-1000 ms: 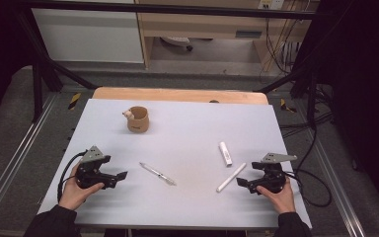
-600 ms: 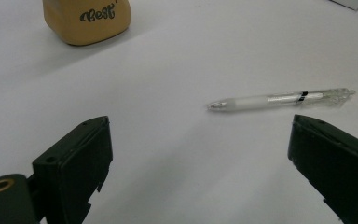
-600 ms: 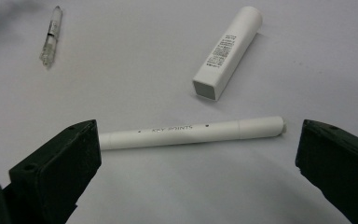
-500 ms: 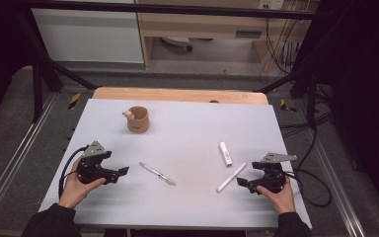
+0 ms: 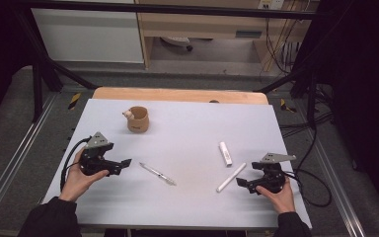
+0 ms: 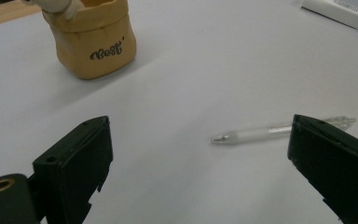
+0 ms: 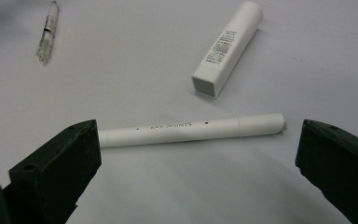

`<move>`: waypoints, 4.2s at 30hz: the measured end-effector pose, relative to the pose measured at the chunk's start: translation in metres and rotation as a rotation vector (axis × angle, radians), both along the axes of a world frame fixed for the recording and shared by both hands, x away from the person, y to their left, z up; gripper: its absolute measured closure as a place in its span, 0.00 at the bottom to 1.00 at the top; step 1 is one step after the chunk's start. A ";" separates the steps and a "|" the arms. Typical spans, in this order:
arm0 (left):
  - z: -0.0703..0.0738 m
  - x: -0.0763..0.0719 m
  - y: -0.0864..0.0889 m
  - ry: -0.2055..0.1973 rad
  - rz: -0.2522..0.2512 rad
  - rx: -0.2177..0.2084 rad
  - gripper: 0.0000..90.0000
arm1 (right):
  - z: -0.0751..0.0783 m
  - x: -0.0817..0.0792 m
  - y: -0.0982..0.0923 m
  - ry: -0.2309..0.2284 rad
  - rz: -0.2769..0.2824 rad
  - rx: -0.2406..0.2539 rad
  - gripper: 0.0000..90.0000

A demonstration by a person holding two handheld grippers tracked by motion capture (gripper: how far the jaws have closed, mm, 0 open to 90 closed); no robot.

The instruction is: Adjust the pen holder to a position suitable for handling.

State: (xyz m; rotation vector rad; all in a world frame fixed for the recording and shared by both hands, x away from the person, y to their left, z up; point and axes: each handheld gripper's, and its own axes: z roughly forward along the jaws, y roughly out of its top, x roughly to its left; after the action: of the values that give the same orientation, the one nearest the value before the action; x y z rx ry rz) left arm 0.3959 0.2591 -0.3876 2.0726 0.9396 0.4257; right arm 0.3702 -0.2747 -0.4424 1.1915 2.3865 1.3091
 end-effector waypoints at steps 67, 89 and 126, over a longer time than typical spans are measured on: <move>0.016 0.121 -0.076 -0.033 0.064 0.192 0.47 | -0.001 0.000 0.001 0.000 0.009 -0.022 0.01; -0.004 0.145 -0.080 -0.037 0.062 0.300 0.71 | -0.001 0.000 0.002 0.002 0.011 -0.022 0.01; -0.007 0.137 -0.085 0.006 0.074 0.343 0.89 | -0.002 0.000 0.002 0.005 0.016 -0.025 0.01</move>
State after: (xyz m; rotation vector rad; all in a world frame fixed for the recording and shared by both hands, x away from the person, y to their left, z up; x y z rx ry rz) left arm 0.5333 0.1739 -0.3945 2.3505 1.0053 0.6582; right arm 0.3705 -0.2723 -0.4442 1.1722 2.4136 1.2789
